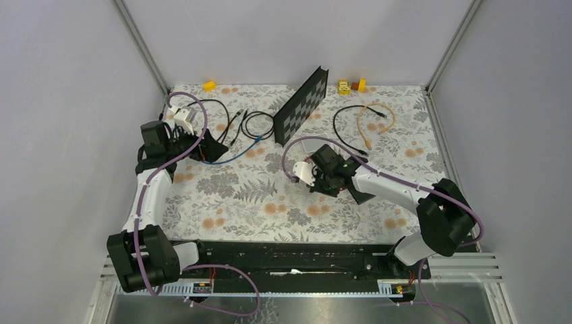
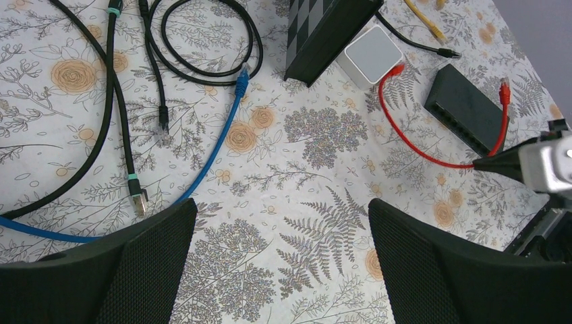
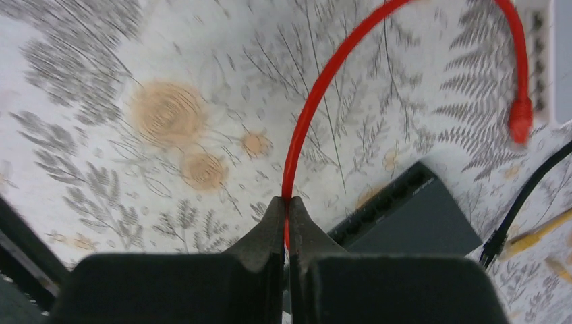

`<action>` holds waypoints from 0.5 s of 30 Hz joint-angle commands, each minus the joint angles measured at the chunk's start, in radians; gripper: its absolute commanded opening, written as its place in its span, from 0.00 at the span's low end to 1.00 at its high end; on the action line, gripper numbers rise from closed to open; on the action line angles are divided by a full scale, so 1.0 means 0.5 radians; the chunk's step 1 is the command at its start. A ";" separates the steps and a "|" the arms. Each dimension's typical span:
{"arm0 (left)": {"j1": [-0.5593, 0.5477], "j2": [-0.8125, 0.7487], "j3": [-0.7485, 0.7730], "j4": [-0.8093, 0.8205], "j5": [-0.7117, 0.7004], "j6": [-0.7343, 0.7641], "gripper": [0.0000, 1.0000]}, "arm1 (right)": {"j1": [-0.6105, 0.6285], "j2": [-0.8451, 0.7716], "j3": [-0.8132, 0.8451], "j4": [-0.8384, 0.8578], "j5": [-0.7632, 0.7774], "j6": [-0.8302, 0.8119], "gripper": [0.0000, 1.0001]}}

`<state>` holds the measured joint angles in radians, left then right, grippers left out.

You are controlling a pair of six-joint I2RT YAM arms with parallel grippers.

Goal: Pull the plug from the switch port
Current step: Pick up the connector from the center of the board.

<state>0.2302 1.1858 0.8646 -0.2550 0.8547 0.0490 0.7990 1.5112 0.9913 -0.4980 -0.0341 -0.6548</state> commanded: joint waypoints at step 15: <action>0.009 -0.012 0.062 0.034 0.067 0.043 0.99 | -0.317 0.229 -0.186 0.022 0.016 -0.267 0.40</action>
<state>0.2302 1.1858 0.8646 -0.2550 0.8616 0.0525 0.6594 1.6173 0.9150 -0.4999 -0.0372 -0.7582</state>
